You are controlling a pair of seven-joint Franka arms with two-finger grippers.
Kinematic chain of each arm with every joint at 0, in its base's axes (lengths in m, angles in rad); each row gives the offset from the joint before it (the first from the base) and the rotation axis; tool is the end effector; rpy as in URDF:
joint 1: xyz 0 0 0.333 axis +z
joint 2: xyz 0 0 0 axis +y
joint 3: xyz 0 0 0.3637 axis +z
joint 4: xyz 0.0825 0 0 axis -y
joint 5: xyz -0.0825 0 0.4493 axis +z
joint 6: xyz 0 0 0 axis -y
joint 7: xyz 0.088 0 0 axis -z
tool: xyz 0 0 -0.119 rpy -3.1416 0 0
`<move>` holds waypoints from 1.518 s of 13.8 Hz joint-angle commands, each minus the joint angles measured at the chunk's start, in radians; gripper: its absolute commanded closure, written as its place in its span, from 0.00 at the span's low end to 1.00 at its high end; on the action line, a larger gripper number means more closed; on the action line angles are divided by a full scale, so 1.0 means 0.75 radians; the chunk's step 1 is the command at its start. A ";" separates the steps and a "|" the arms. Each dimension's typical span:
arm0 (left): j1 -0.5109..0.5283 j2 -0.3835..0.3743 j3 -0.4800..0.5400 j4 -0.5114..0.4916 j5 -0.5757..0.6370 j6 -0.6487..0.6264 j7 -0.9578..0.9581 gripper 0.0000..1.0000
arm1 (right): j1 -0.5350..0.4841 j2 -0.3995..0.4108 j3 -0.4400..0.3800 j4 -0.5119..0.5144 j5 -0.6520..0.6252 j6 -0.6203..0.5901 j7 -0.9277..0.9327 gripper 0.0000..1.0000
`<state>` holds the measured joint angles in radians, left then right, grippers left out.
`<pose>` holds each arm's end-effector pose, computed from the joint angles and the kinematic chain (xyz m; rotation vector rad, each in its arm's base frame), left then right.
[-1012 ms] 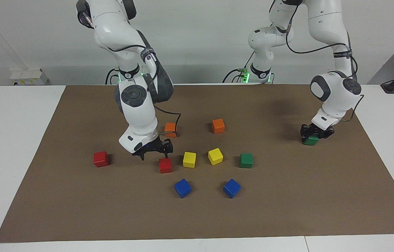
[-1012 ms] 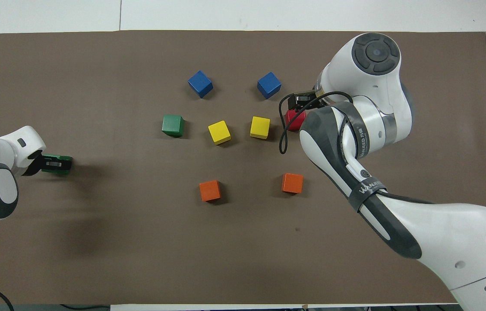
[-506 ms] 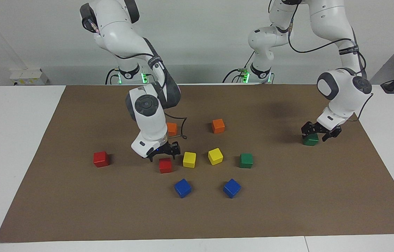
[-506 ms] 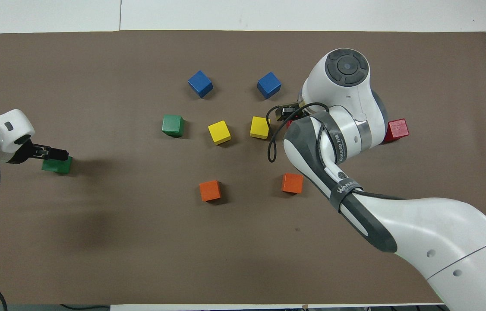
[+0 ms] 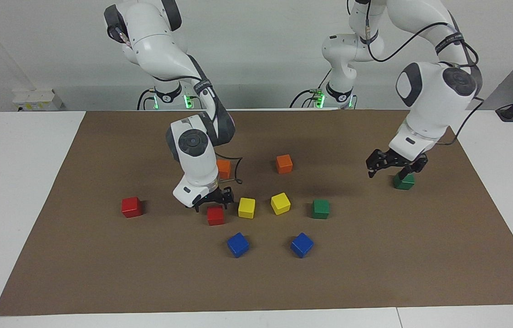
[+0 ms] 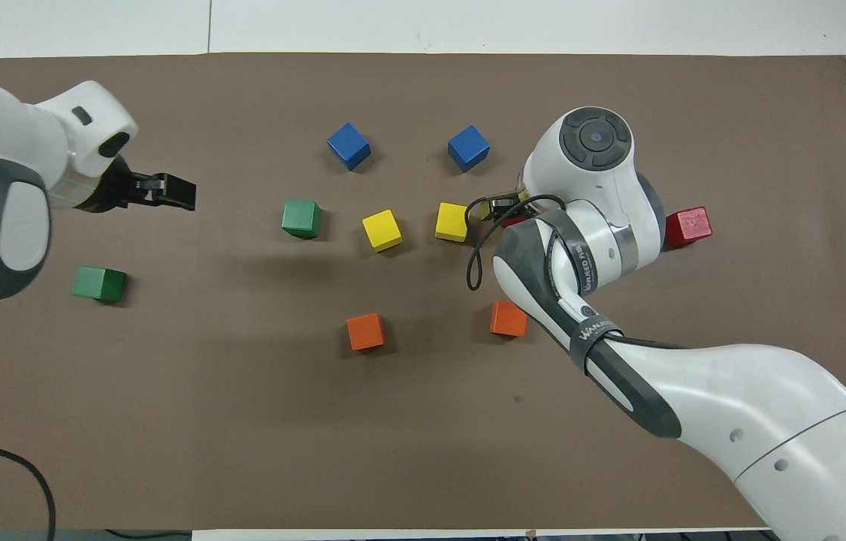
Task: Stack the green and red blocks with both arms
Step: 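Grasp the other green with the left gripper while the right gripper grasps red, then lift the green block with the left gripper while the right gripper carries red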
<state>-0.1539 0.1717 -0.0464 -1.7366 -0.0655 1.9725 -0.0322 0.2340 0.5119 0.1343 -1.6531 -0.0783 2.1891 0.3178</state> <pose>0.6757 -0.1404 0.4935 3.0565 -0.2197 0.0856 0.7140 0.2592 0.3125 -3.1282 -0.1205 -0.0428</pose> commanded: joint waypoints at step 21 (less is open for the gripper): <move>-0.278 0.417 0.023 0.051 0.110 0.323 -0.108 0.00 | -0.430 -0.443 0.003 -0.228 -0.039 -0.262 -0.577 1.00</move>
<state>-0.3470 0.5039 -0.0427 -1.6713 0.0004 2.2024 -0.1061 -0.0343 0.2326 0.1205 -1.7564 -0.1131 1.9935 -0.0376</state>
